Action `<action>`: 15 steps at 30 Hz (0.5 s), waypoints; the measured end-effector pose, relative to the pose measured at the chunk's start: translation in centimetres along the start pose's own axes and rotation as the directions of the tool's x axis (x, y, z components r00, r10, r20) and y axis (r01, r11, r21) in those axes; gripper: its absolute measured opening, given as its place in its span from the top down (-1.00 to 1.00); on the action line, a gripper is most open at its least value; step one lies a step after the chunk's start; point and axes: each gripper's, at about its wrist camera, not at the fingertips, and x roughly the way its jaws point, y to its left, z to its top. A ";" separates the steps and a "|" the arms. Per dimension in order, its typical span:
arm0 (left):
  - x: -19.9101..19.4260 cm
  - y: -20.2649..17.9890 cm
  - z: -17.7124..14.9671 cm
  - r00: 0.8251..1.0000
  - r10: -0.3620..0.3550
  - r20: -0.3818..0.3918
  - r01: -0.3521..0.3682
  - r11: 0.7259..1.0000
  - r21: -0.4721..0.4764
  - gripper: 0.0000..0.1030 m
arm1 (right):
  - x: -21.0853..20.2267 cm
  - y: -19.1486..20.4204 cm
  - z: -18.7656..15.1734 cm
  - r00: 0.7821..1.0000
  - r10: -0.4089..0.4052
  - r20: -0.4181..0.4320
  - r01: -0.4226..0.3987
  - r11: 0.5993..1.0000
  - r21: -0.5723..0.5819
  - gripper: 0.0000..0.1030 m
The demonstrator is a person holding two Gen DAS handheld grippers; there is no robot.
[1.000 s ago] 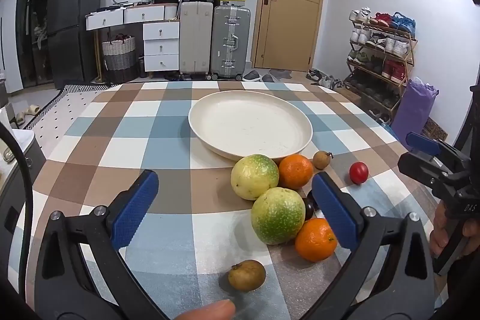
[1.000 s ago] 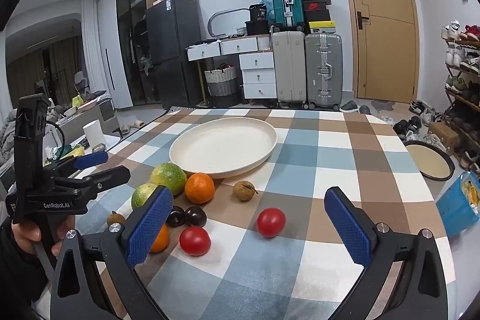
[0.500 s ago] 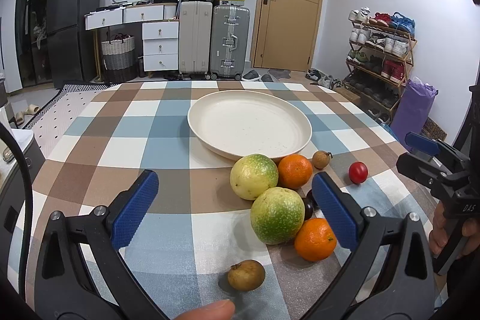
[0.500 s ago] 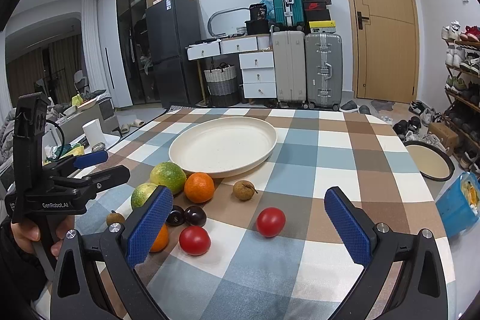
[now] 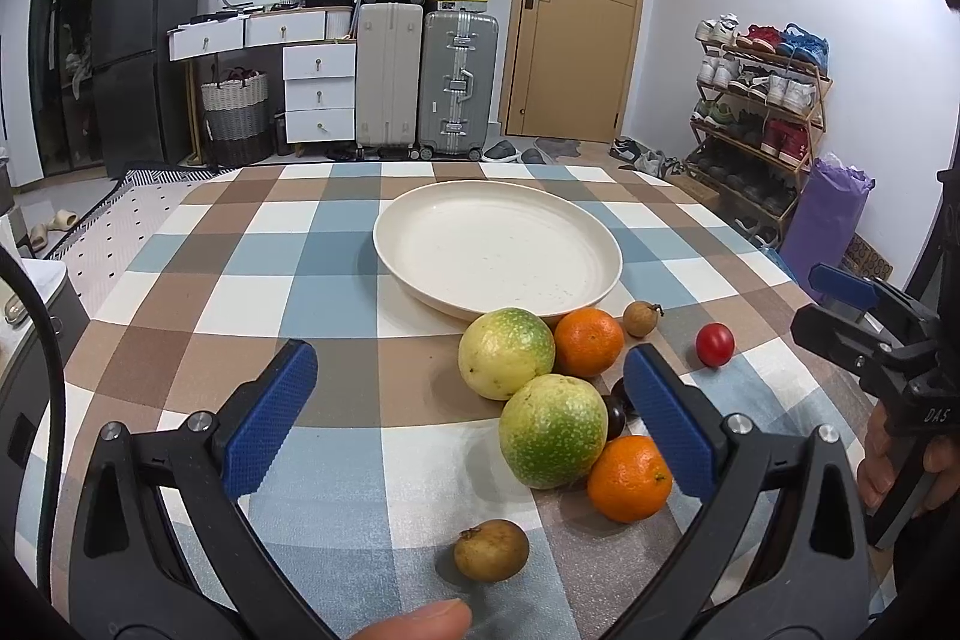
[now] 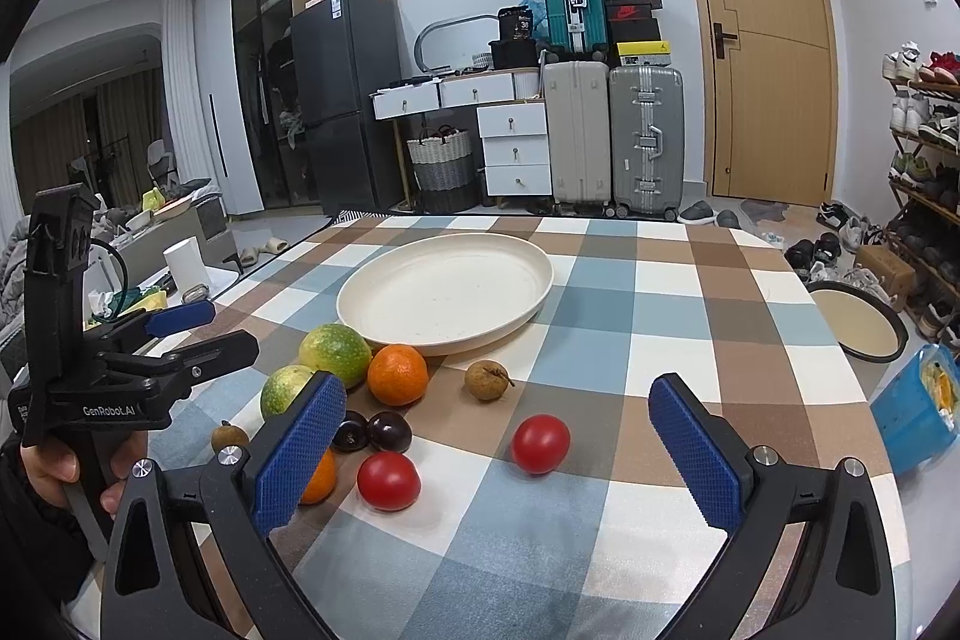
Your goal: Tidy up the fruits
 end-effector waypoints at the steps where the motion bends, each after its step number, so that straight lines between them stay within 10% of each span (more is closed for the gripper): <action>1: 0.0 0.0 0.0 1.000 0.000 0.000 0.000 1.000 -0.001 -0.98 | 0.0 0.0 0.0 1.000 0.000 -0.001 0.000 1.000 0.000 -1.00; 15: 0.0 -0.2 -0.1 1.000 0.001 -0.001 -0.001 1.000 -0.003 -0.98 | 0.0 0.0 0.0 1.000 -0.002 -0.002 0.002 1.000 -0.002 -1.00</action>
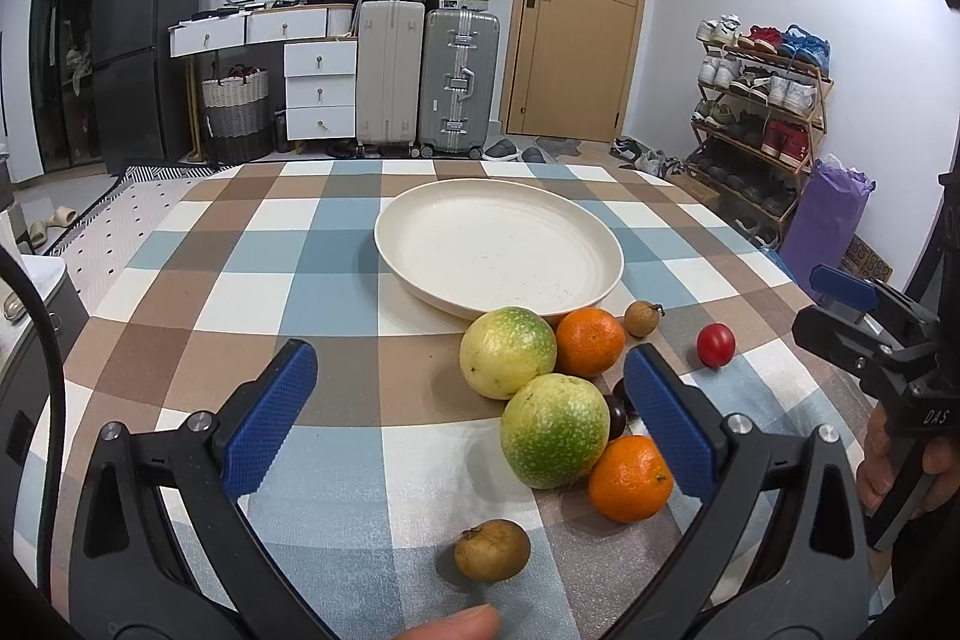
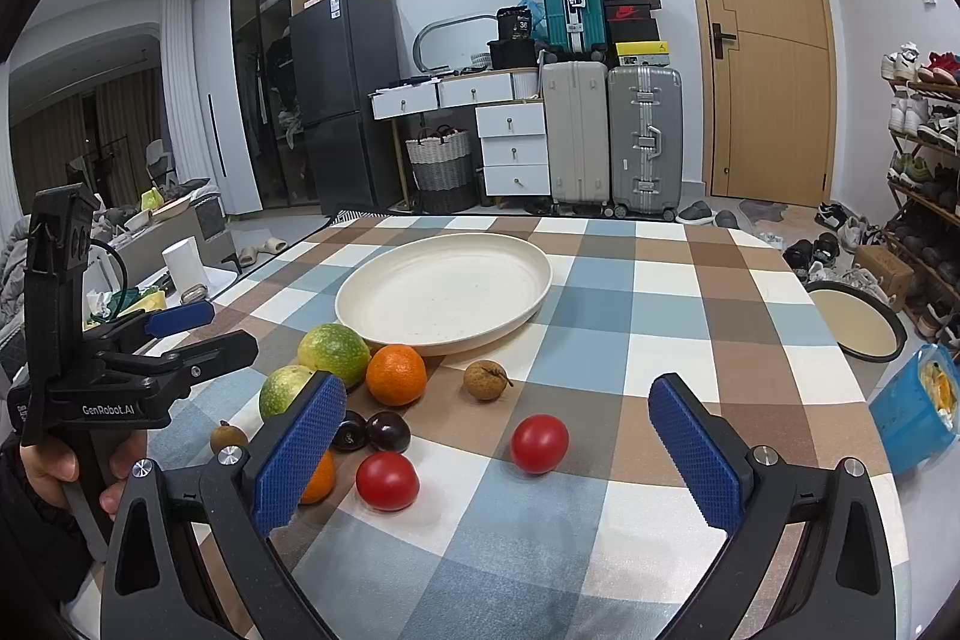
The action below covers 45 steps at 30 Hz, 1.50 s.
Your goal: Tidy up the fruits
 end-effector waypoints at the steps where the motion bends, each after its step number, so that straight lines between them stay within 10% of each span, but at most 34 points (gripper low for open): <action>1: 0.0 0.0 0.0 1.000 0.000 0.000 0.000 1.000 0.000 -0.98 | 0.0 0.0 0.0 1.000 -0.001 0.000 0.001 1.000 0.000 -1.00; 45: -1.0 0.8 -0.5 0.998 -0.047 -0.035 0.046 0.998 -0.041 -0.98 | 0.3 -0.6 -0.3 1.000 -0.015 -0.012 0.015 1.000 0.004 -1.00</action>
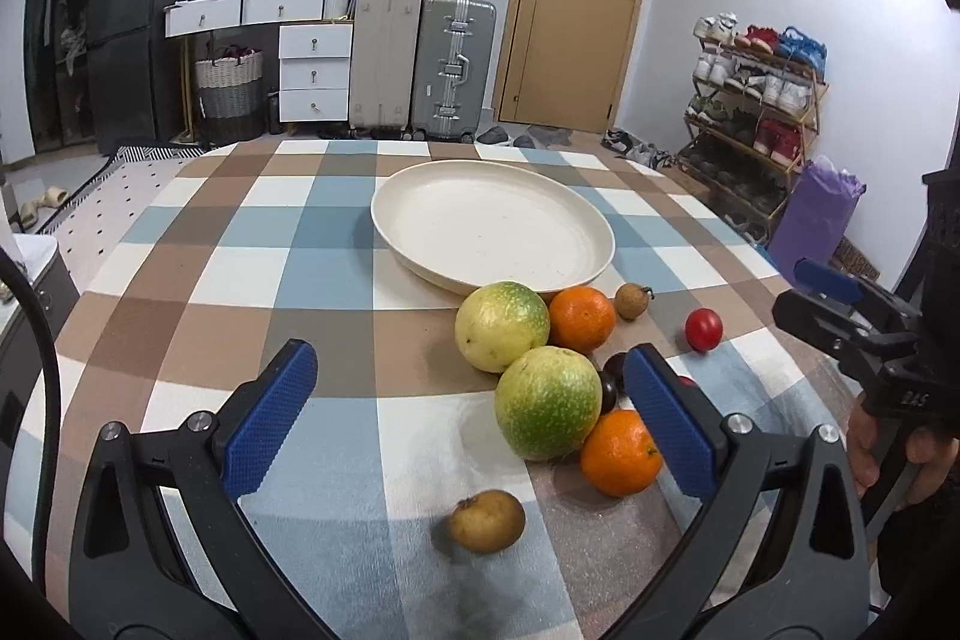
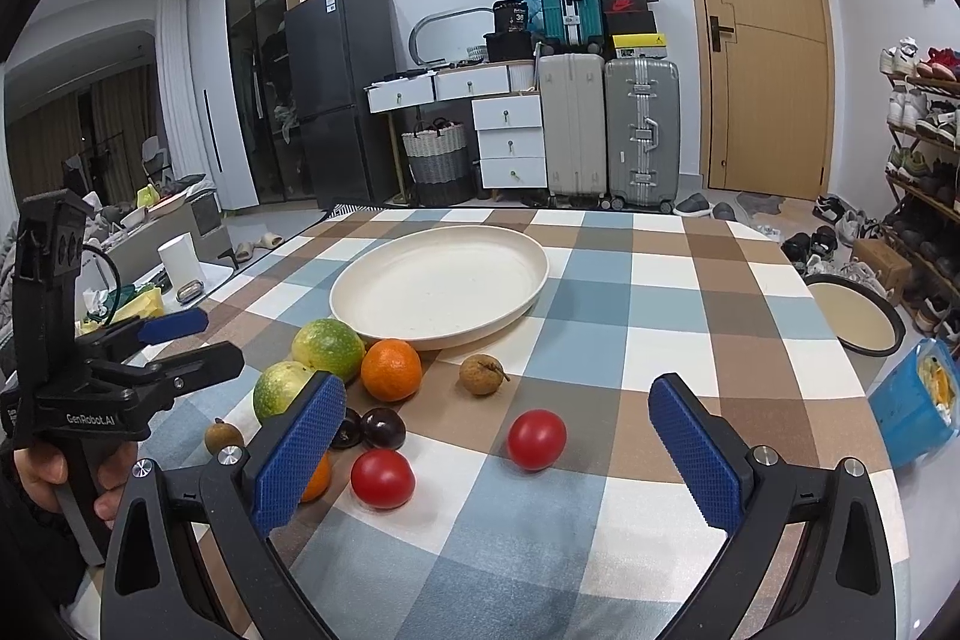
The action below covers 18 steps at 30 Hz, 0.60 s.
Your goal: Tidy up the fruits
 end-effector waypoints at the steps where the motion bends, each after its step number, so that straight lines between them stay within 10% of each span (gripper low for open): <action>1: -0.2 0.2 -0.1 1.000 -0.007 -0.003 0.007 1.000 -0.008 -0.98 | 0.1 0.1 0.0 1.000 -0.001 -0.003 0.001 1.000 0.000 -1.00; 18: 0.9 0.2 -0.9 0.995 0.002 -0.099 -0.001 1.000 0.016 -0.98 | 3.7 2.1 -1.1 0.965 -0.005 -0.263 -0.010 0.998 -0.055 -0.91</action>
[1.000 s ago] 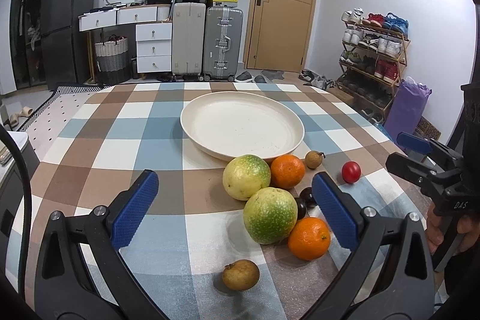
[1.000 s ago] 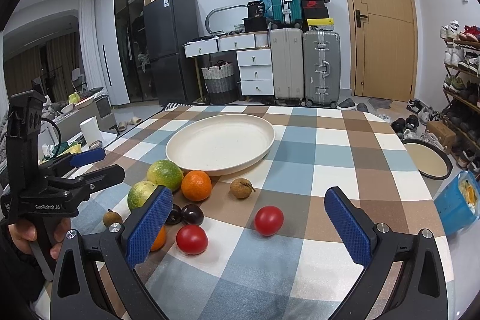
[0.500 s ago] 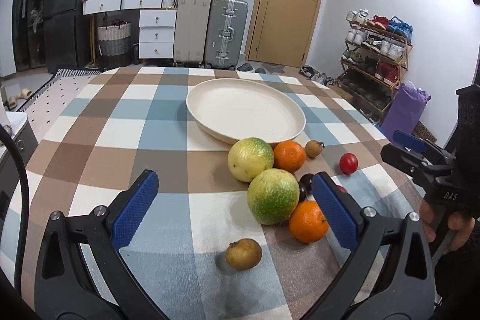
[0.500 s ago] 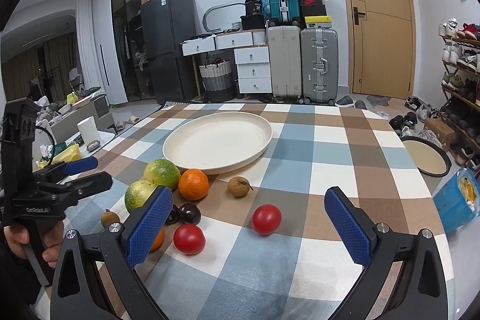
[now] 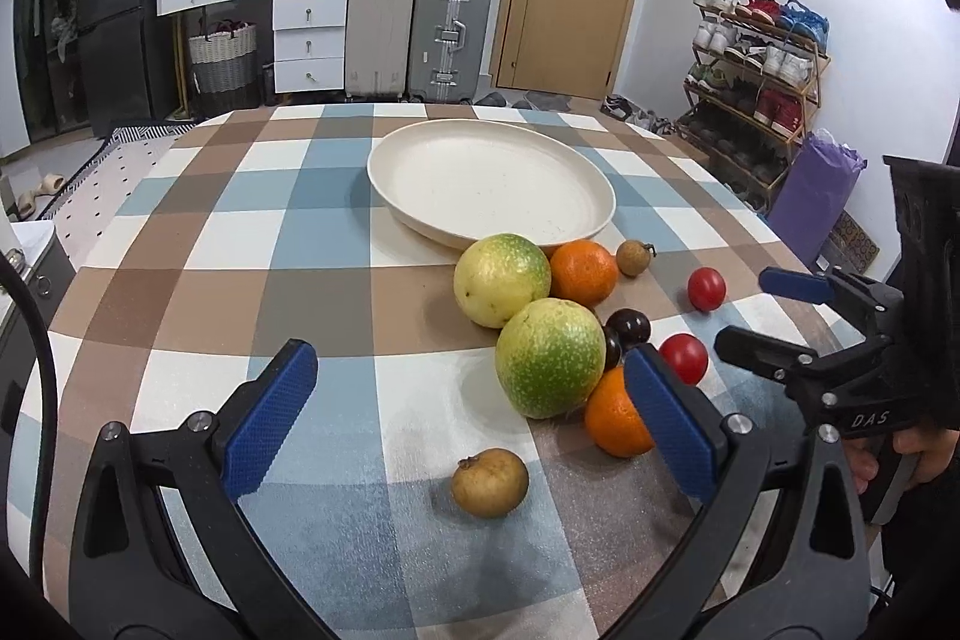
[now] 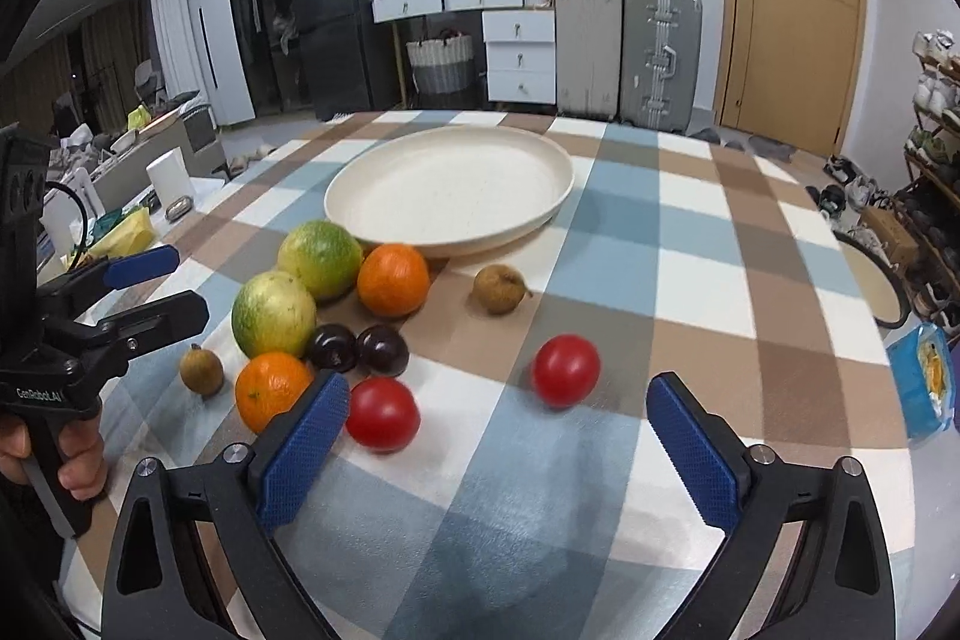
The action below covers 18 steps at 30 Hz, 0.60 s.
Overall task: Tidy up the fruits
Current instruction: 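Grasp a red tomato with the right tool while the left tool grasps a small brown fruit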
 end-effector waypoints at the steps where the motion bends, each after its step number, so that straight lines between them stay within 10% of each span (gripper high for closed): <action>1: 0.1 -0.1 -0.1 1.000 -0.004 -0.010 0.004 1.000 0.006 -0.98 | 0.2 0.1 0.0 1.000 0.010 -0.018 -0.010 1.000 -0.003 -0.85; 18: 1.8 1.0 -2.0 0.977 -0.042 -0.208 0.048 0.999 0.024 -0.90 | 2.2 2.1 -0.7 0.983 0.069 -0.171 -0.072 0.997 -0.013 -0.49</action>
